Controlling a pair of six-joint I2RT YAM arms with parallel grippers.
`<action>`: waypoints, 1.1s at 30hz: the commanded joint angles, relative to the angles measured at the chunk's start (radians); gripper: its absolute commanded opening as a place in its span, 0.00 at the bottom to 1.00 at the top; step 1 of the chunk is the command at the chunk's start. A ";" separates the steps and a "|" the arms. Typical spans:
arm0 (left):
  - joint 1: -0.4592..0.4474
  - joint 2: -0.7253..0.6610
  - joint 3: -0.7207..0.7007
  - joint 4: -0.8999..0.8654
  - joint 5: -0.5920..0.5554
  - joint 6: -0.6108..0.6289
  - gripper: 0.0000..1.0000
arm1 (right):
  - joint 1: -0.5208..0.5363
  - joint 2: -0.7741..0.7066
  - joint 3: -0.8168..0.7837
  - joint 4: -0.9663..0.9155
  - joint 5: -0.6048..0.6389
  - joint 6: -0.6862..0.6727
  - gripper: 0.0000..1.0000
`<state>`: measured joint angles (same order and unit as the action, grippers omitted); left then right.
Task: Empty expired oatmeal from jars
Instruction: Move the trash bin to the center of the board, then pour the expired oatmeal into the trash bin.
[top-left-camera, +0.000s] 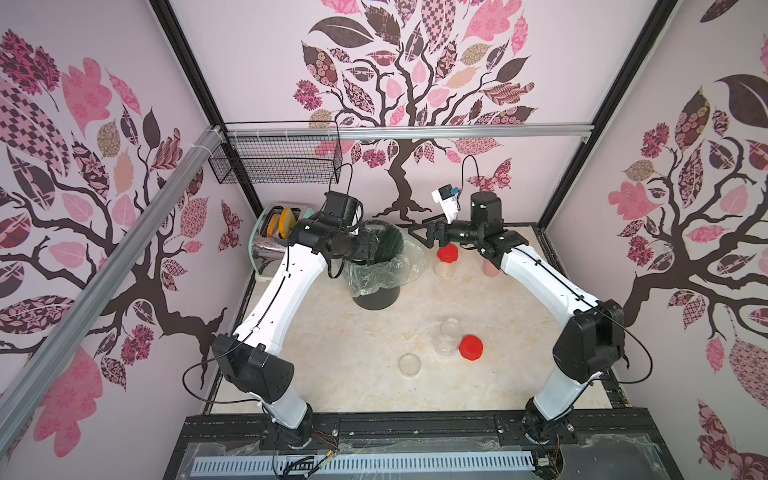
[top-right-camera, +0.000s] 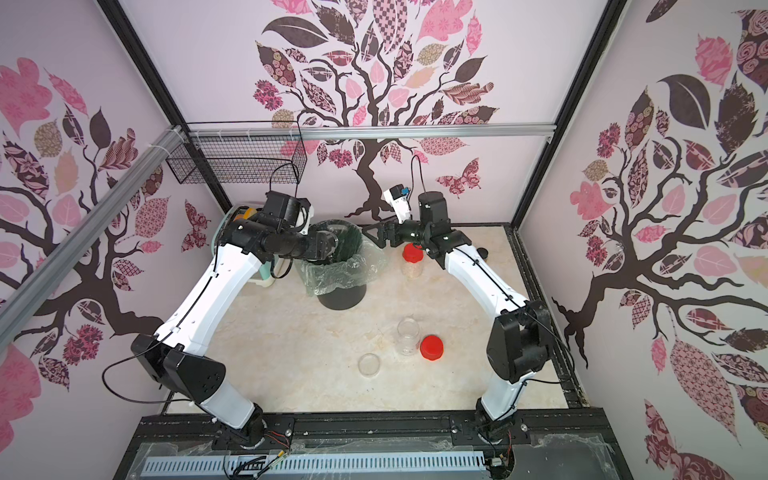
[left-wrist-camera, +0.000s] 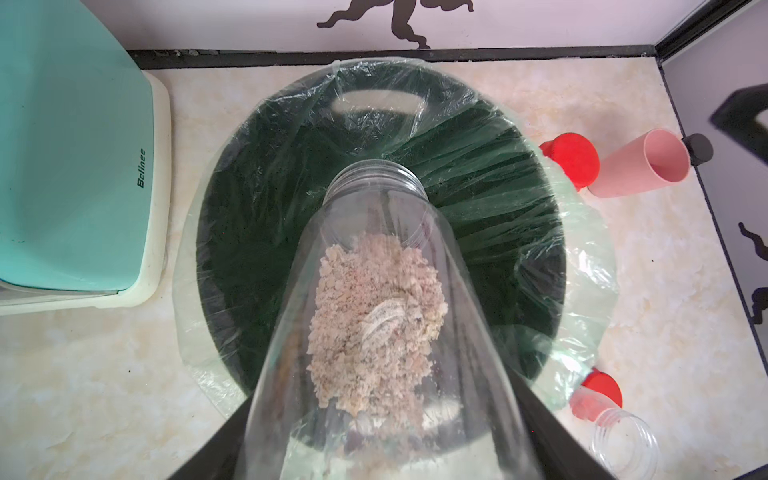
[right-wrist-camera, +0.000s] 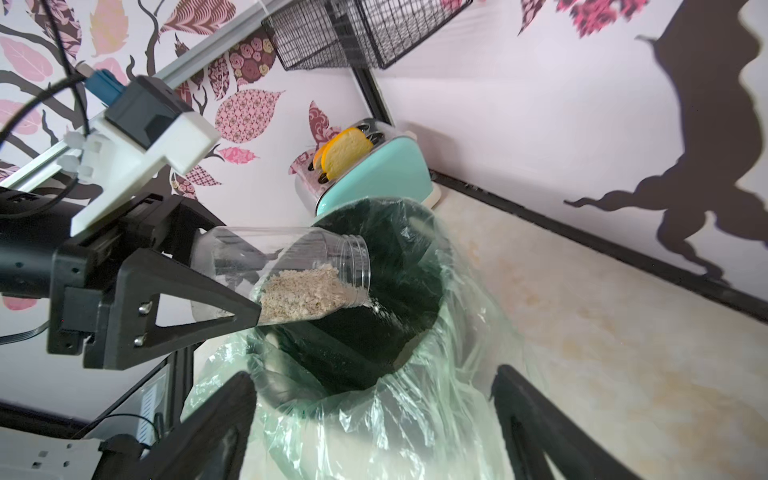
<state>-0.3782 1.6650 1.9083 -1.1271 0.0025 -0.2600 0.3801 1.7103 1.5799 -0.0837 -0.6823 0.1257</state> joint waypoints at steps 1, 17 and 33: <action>0.002 0.051 0.082 -0.084 -0.005 -0.026 0.00 | 0.006 -0.035 -0.044 -0.053 0.049 -0.110 0.94; 0.002 0.190 0.305 -0.231 0.016 -0.080 0.00 | 0.005 -0.221 -0.266 0.115 -0.003 -0.371 0.98; 0.006 0.262 0.448 -0.339 -0.012 -0.144 0.00 | 0.071 -0.244 -0.307 0.133 -0.124 -0.557 0.98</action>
<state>-0.3782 1.9255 2.3264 -1.4391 -0.0132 -0.4114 0.4385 1.4837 1.2690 0.0490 -0.7429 -0.3756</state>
